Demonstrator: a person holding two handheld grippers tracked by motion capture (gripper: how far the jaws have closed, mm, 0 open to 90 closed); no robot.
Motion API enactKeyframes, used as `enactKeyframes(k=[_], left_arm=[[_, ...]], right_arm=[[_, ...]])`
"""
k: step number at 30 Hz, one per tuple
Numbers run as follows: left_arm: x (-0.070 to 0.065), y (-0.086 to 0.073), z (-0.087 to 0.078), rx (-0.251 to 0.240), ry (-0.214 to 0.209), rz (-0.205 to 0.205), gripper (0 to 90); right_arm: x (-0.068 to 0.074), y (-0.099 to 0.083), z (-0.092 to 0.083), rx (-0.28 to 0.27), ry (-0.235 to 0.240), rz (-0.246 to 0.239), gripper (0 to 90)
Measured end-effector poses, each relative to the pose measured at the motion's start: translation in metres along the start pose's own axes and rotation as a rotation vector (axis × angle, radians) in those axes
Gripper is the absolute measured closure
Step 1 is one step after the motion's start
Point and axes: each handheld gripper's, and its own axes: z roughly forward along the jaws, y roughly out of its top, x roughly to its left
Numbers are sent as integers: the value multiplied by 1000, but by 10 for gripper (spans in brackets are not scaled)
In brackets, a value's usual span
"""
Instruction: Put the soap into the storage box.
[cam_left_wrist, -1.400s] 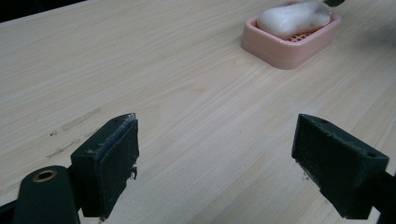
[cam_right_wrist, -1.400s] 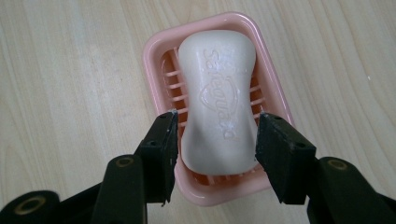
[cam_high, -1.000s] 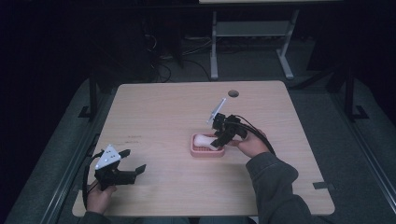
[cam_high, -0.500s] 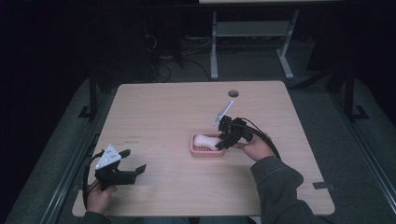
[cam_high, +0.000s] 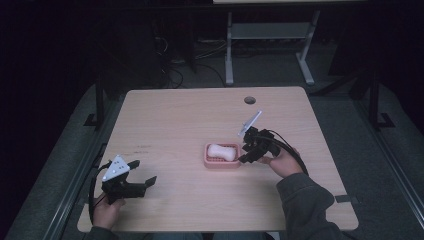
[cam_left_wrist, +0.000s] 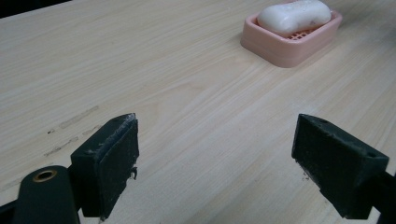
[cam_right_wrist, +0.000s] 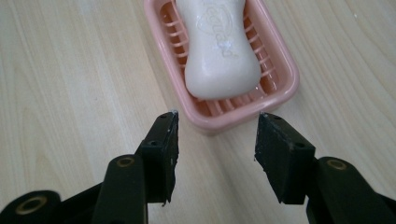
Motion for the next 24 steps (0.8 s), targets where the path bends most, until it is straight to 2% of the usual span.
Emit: enactKeyframes(k=[12,17,24], left_arm=[[0,0,1,4,-1,6,145],[0,0,1,5,-2,8,145],[-1,0,1,4,-2,7,145]], right_arm=[[-1,-19,-10,-3,-8,36,455],[3,-24,-17,-22,-12,27,456],[4,-33,-17,-26,-16,42,445]])
